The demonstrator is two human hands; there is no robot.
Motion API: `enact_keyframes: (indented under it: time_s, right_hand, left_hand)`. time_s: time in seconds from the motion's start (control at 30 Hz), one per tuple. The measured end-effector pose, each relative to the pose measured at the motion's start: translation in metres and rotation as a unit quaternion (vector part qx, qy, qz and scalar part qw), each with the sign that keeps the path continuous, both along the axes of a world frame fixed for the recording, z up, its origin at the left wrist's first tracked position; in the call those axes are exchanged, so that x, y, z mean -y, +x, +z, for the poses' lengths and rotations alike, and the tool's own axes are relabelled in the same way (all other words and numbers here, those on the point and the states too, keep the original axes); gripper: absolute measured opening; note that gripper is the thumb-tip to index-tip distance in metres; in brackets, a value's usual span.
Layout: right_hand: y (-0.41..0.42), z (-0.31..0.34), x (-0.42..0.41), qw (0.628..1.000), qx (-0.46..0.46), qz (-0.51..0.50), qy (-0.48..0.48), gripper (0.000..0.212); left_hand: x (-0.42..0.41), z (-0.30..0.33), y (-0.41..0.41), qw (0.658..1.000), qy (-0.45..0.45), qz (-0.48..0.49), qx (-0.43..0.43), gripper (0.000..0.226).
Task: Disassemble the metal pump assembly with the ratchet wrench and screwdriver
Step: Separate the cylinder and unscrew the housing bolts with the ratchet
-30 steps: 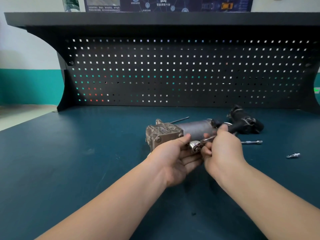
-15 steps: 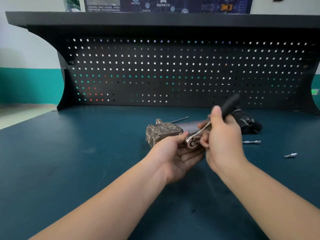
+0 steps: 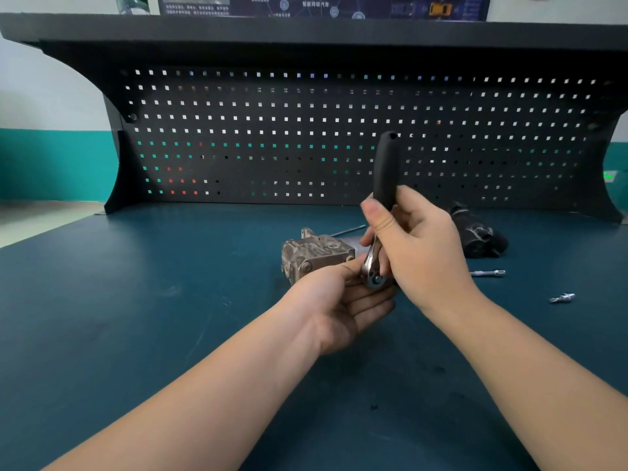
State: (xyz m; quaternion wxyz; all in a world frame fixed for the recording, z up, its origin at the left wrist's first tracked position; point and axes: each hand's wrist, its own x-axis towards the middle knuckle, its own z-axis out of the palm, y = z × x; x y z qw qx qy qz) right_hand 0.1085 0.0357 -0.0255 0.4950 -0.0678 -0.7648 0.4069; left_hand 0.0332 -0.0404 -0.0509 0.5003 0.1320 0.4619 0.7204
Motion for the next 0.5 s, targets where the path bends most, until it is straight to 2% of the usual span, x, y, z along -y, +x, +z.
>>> enact_keyframes:
  time_s: [0.1,0.17,0.2,0.27,0.33,0.37,0.4,0.43,0.5]
  right_hand:
    - [-0.004,-0.002,0.003,0.999,-0.009,-0.026,-0.024,0.017]
    - [-0.008,-0.005,0.003,0.983,-0.066,-0.016,-0.173,0.020]
    - [-0.010,-0.006,0.002,0.953,-0.104,-0.003,-0.284,0.023]
    - [-0.009,-0.010,0.000,0.857,-0.162,0.018,-0.489,0.027]
    - [-0.009,-0.015,-0.001,0.775,-0.173,0.024,-0.607,0.030]
    - [-0.009,-0.017,-0.001,0.759,-0.169,0.023,-0.628,0.031]
    - [-0.011,-0.017,-0.001,0.765,-0.159,0.017,-0.624,0.031]
    - [-0.011,-0.017,-0.002,0.792,-0.147,0.005,-0.592,0.031]
    - [-0.011,-0.012,-0.003,0.893,-0.108,-0.034,-0.436,0.029]
  left_hand:
    - [-0.001,0.001,-0.001,1.000,0.008,0.000,0.006,0.021]
    - [-0.002,0.002,-0.002,1.000,0.008,0.007,0.017,0.020]
    - [-0.002,0.003,-0.002,1.000,0.007,0.010,0.023,0.020]
    - [-0.003,0.003,-0.002,1.000,0.005,0.011,0.029,0.020]
    - [-0.004,0.002,-0.001,1.000,0.002,0.013,0.028,0.019]
    - [-0.004,0.001,-0.001,1.000,0.002,0.012,0.028,0.019]
    - [-0.004,0.000,-0.001,1.000,0.002,0.011,0.029,0.019]
    - [-0.004,0.000,-0.002,1.000,0.002,0.008,0.030,0.020]
    - [-0.003,0.000,-0.002,1.000,0.001,0.003,0.025,0.023]
